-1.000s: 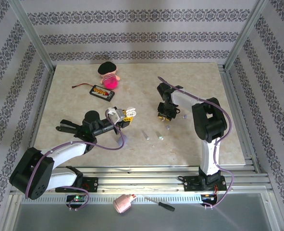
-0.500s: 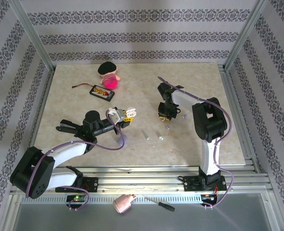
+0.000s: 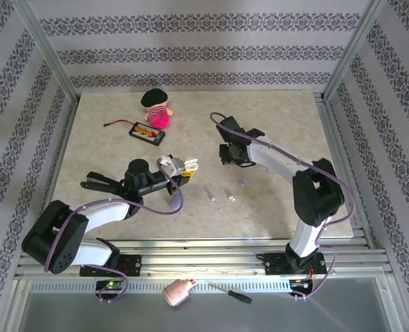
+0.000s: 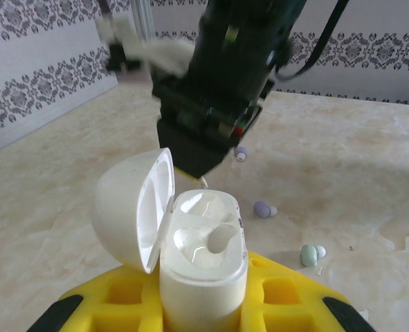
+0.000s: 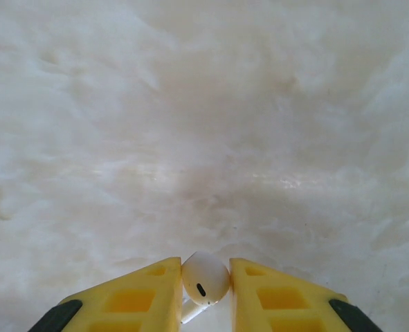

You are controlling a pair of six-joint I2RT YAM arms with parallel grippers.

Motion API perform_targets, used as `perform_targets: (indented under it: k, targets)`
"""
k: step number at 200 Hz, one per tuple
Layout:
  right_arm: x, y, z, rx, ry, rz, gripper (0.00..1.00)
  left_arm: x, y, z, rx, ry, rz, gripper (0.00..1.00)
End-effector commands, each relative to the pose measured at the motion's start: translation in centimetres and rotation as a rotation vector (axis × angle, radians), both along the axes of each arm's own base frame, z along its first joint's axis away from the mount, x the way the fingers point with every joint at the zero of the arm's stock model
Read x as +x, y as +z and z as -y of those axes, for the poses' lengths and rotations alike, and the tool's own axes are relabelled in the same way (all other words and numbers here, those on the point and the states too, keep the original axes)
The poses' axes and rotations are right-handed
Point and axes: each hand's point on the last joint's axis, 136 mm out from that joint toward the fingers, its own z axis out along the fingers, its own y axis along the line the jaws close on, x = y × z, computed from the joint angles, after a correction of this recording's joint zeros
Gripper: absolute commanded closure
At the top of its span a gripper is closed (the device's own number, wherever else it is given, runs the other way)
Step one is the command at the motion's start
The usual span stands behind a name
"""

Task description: Insert the wireless bluetooth earbuds into the charging case

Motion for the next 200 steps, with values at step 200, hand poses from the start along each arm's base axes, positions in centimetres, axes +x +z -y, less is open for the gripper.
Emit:
perform_targets:
  k: [200]
  targets:
    - [-4.6,13.9,-11.8,0.174,0.523,0.447,0.77,2.0,3.3,2.2,-0.22,-0.014,-0.181,1.0]
